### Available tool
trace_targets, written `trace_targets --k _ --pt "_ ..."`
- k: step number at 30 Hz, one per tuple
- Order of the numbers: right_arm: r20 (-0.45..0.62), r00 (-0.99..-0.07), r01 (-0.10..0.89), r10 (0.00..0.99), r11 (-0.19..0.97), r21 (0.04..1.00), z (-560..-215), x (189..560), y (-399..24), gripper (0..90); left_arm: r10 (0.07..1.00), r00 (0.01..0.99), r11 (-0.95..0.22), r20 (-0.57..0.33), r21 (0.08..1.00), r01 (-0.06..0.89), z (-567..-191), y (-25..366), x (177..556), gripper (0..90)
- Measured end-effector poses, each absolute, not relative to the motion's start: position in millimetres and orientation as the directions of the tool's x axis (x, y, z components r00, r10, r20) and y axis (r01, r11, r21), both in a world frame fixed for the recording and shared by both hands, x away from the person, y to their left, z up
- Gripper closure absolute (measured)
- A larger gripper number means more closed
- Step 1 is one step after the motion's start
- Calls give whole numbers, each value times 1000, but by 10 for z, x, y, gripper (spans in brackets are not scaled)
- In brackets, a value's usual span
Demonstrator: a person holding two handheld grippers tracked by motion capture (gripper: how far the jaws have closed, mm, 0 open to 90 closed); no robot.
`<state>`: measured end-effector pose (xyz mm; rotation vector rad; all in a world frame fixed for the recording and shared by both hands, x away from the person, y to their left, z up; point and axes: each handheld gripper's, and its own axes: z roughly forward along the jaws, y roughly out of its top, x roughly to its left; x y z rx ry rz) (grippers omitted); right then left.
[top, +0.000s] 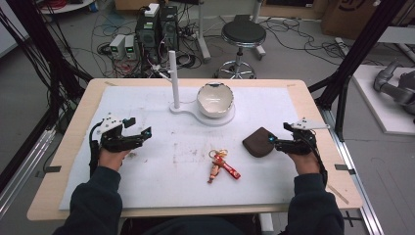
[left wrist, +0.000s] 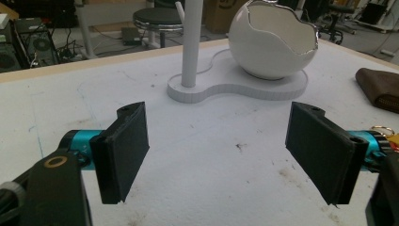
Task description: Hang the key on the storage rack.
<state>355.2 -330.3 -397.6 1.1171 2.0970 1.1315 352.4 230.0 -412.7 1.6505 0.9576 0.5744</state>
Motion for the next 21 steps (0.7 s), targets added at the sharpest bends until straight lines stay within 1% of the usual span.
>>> trace_targets --k 5,12,15,19,21 --pt "-47 -539 422 841 318 849 -3977 3545 -3280 228 825 556 -85 -103 950 301 -4127 2296 3526 218" --pt "-28 -512 433 858 286 855 -3986 3576 -3333 228 829 546 -65 -123 948 311 -4138 2297 3575 226" --pt "-27 -505 439 863 284 852 -3984 3554 -3332 228 822 558 -79 -117 946 315 -4137 2251 3580 231" --pt "-28 -517 434 856 290 853 -3973 3523 -3289 228 812 574 -95 -107 945 312 -4127 2189 3566 233" --pt "-21 -538 428 843 294 854 -3969 3502 -3216 228 808 579 -97 -108 945 312 -4117 2182 3544 233"
